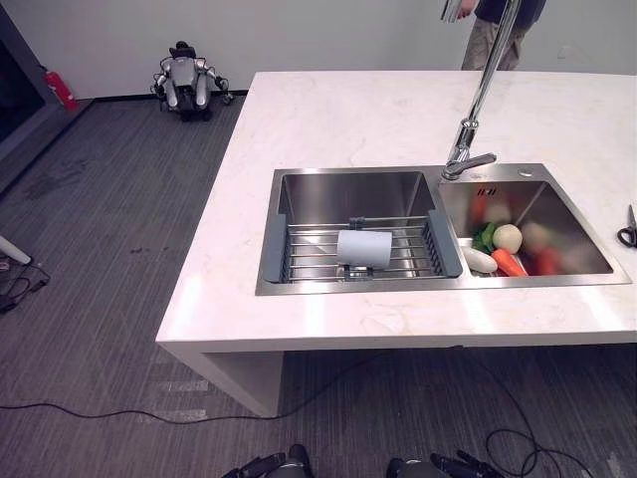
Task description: Place the dishes in the dishwasher.
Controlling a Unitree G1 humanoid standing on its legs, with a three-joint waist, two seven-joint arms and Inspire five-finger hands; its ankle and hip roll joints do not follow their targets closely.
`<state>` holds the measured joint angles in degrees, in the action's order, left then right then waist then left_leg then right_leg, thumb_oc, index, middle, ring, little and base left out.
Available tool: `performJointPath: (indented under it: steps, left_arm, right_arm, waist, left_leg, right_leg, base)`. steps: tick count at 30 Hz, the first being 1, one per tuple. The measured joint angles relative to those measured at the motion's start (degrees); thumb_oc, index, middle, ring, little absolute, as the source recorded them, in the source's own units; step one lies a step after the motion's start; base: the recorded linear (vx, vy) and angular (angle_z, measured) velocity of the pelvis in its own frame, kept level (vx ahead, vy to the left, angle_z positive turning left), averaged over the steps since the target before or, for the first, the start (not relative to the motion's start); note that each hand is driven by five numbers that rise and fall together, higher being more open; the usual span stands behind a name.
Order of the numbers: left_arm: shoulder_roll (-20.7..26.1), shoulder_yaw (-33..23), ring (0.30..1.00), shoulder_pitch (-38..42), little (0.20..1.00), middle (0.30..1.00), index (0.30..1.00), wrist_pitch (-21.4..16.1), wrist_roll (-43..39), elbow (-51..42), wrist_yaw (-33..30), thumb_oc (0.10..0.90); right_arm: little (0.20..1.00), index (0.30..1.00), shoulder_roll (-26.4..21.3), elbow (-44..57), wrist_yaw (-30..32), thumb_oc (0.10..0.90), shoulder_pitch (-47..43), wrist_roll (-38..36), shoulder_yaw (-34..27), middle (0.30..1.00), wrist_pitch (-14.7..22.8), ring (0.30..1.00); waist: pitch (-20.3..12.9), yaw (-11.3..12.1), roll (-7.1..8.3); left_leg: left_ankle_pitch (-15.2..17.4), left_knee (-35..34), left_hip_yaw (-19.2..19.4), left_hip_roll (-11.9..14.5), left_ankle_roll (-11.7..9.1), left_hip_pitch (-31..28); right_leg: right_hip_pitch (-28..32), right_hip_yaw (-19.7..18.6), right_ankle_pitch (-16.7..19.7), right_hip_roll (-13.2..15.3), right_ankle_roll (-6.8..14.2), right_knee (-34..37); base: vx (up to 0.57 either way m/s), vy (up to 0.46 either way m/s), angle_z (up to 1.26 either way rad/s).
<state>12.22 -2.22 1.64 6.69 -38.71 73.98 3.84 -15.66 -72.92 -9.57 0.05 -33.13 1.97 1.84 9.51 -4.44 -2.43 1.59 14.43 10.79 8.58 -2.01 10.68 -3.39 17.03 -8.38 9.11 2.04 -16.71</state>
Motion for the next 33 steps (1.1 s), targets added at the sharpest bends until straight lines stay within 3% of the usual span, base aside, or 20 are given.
performJointPath:
  steps: [2, 4, 6, 7, 8, 9, 12, 13, 17, 19, 20, 21, 24, 26, 30, 33]
  left_arm:
    - [0.0, -0.9, 0.9, -0.8, 0.9, 0.9, 0.9, -2.9, -3.4, -0.3, -1.3, 0.8]
    - [0.7, -5.2, 0.9, -1.4, 0.9, 0.9, 0.9, -5.7, -3.8, -2.8, -3.2, 0.8]
    - [3.4, -5.5, 0.9, -1.5, 0.9, 0.9, 0.9, -7.9, -0.5, -5.2, -6.6, 0.8]
    - [5.9, -5.6, 0.9, -1.1, 0.9, 0.9, 0.9, -7.1, 8.0, -6.0, -8.5, 0.8]
    - [13.6, -1.5, 0.9, 0.4, 0.9, 0.9, 0.9, -6.7, 18.0, -6.7, -13.3, 0.8]
    - [18.7, -1.7, 0.9, 1.3, 0.9, 0.9, 0.9, -6.7, 21.6, -7.6, -15.9, 0.8]
    - [33.3, -5.5, 0.9, 2.6, 0.9, 0.9, 0.9, -7.0, 25.9, -12.5, -18.7, 0.8]
    - [40.9, -9.4, 0.9, 2.9, 0.9, 0.9, 0.9, -6.9, 28.2, -17.2, -19.4, 0.8]
    - [52.3, -14.7, 0.9, 7.5, 0.9, 0.9, 0.9, -7.2, 30.6, -29.0, -20.9, 0.8]
    - [54.1, -14.4, 0.9, 11.1, 0.9, 0.9, 0.9, -8.1, 31.1, -33.4, -20.5, 0.8]
    - [56.8, -10.7, 0.9, 16.2, 0.9, 0.9, 0.9, -8.7, 31.1, -37.8, -19.7, 0.8]
    - [57.4, -9.3, 0.9, 17.9, 0.9, 0.9, 0.9, -9.7, 31.1, -40.3, -19.4, 0.8]
    - [57.5, -3.5, 0.9, 23.0, 0.9, 0.9, 0.9, -13.6, 31.0, -48.5, -19.1, 0.8]
    - [55.7, 2.6, 0.9, 26.4, 0.9, 0.9, 0.9, -16.0, 29.7, -59.8, -14.0, 0.8]
    - [54.0, 7.0, 0.9, 27.7, 0.9, 0.9, 0.9, -16.6, 27.7, -74.8, -6.2, 0.8]
    - [54.0, 9.1, 0.9, 29.8, 0.9, 0.9, 0.9, -17.9, 27.8, -77.3, -2.8, 0.8]
  right_arm:
    - [0.9, 0.9, -1.4, 0.1, -0.1, 0.8, 0.0, 0.5, -0.4, 0.9, 0.0, 0.9]
    - [0.9, 0.9, -3.8, 0.5, -0.6, 0.8, 0.0, 1.5, -0.6, 0.9, -0.1, 0.9]
    - [0.9, 0.9, -5.5, 0.5, -0.8, 0.8, 0.0, 1.5, -0.6, 0.9, -0.2, 0.9]
    - [0.9, 0.9, -6.1, 0.4, -1.2, 0.8, 0.0, 1.6, -0.6, 0.9, -0.3, 0.9]
    - [0.9, 0.9, -7.3, 0.2, -1.9, 0.8, 0.0, 1.7, -0.4, 0.9, -0.2, 0.9]
    - [0.9, 0.9, -7.9, 0.2, -2.0, 0.8, 0.1, 1.7, -0.4, 0.9, -0.1, 0.9]
    - [0.9, 0.9, -9.5, 0.3, -1.9, 0.8, 1.4, 1.6, -0.4, 0.9, -0.1, 0.9]
    - [0.9, 0.9, -9.7, 0.3, -1.7, 0.8, 2.0, 1.4, -0.6, 0.9, 0.1, 0.9]
    - [0.9, 0.9, -8.7, 0.1, -1.7, 0.8, 4.0, 0.9, -0.5, 0.9, 0.3, 0.9]
    - [0.9, 0.9, -8.5, 0.3, -1.6, 0.8, 3.7, 0.9, -0.2, 0.9, 0.4, 0.9]
    - [0.9, 0.9, -6.9, 0.7, -1.5, 0.8, 3.3, 0.9, 0.7, 0.9, 0.3, 0.9]
    - [0.9, 0.9, -6.1, 0.8, -1.3, 0.8, 3.1, 0.8, 0.9, 0.9, 0.2, 0.9]
    - [0.9, 0.9, -4.5, 0.7, -0.8, 0.8, 2.3, 0.3, 1.0, 0.9, -0.4, 0.9]
    - [0.9, 0.9, -3.3, 1.1, -0.6, 0.8, 1.4, -0.8, 0.8, 0.9, -0.7, 0.9]
    - [0.9, 0.9, -2.5, 1.2, -0.8, 0.8, 0.9, -0.8, 0.0, 0.9, -0.7, 0.9]
    - [0.9, 0.9, -2.6, 1.1, -1.0, 0.8, 1.0, -0.8, -0.6, 0.9, -0.7, 0.9]
  waist:
    - [-0.1, 0.1, -1.74]
    - [0.2, 0.1, -4.34]
    - [0.2, 0.1, -5.85]
    - [0.3, 0.1, -6.13]
    - [1.1, -0.3, -6.45]
    - [1.4, -0.2, -6.62]
    - [2.3, 0.2, -7.08]
    - [2.7, 0.8, -7.1]
    - [3.0, 2.9, -7.02]
    - [2.9, 2.8, -6.88]
    - [2.8, 2.7, -5.13]
    - [2.7, 2.5, -4.36]
    - [2.6, 2.2, -2.27]
    - [2.6, -0.1, -1.35]
    - [2.6, -2.5, -1.26]
    - [2.6, -5.2, -2.05]
  left_leg:
    - [-0.7, -1.6, -0.1, -0.9, 0.2, -0.9]
    - [-1.2, -2.8, -0.1, -1.9, 0.3, -0.9]
    - [-1.6, -3.4, -0.2, -2.8, 0.9, -1.1]
    - [-2.3, -4.1, -0.1, -3.1, 0.7, -1.5]
    - [-2.7, -4.9, -0.5, -3.6, 1.2, -2.0]
    - [-2.9, -5.3, -0.6, -3.7, 1.2, -1.9]
    - [-3.7, -6.5, -1.1, -3.9, 1.0, -1.9]
    - [-3.8, -6.6, -1.5, -3.9, 0.8, -1.8]
    - [-3.8, -6.7, -1.6, -3.9, 0.8, -1.8]
    - [-3.6, -6.4, -1.6, -3.8, 0.8, -2.1]
    - [-3.6, -6.1, -1.6, -3.4, 0.4, -2.1]
    - [-3.5, -5.6, -1.5, -3.1, 0.1, -1.9]
    - [-3.1, -4.1, -1.3, -2.7, 0.3, -1.5]
    - [-2.0, -2.5, -1.0, -2.5, 0.4, -1.0]
    - [-0.9, -1.5, 1.1, -1.8, 0.4, -1.4]
    - [-0.3, -1.5, 2.0, -1.2, -0.1, -2.4]
  right_leg:
    - [0.1, 0.3, -0.4, 0.9, 0.3, -0.4]
    - [0.1, 1.0, -0.4, 1.9, 0.5, -0.4]
    - [0.1, 1.0, -0.4, 2.6, 1.1, -0.5]
    - [0.1, 1.0, -0.4, 2.9, 1.2, -0.4]
    - [0.0, 1.0, -0.6, 3.0, 1.4, -0.9]
    - [-0.2, 1.0, -0.7, 3.1, 1.5, -1.1]
    - [-0.2, 1.0, -0.7, 2.9, 1.6, -1.0]
    - [-0.1, 1.0, -1.0, 2.7, 1.9, -0.8]
    - [0.0, 1.0, -1.1, 2.6, 1.8, -0.7]
    - [0.0, 1.0, -1.1, 2.6, 1.7, -0.7]
    - [0.0, 1.0, -1.0, 2.3, 1.5, -0.8]
    - [0.0, 0.9, -1.0, 2.1, 1.5, -0.8]
    - [0.1, 0.6, -1.0, 1.7, 1.5, -0.9]
    - [-0.1, 0.3, -1.1, 1.7, 1.7, -0.7]
    - [-0.4, -2.2, -0.5, 1.0, 1.8, 0.0]
    - [-0.3, -3.8, 0.0, 0.5, 2.1, 0.5]
  base:
    - [0.01, 0.096, 0.12]
    - [0.01, 0.143, 0.2]
    - [0.01, 0.144, 0.12]
    - [0.02, 0.111, 0.09]
    - [0.01, 0.073, 0.1]
    - [0.0, 0.025, 0.13]
    - [0.0, -0.043, 0.11]
    - [0.0, -0.057, 0.07]
    - [0.03, -0.07, 0.03]
    - [0.06, -0.11, -0.02]
    - [0.07, -0.11, -0.05]
    - [0.05, -0.096, -0.06]
    - [0.04, -0.068, -0.06]
    - [0.08, -0.131, -0.11]
    - [0.03, -0.052, -0.32]
    - [0.01, -0.015, -0.32]
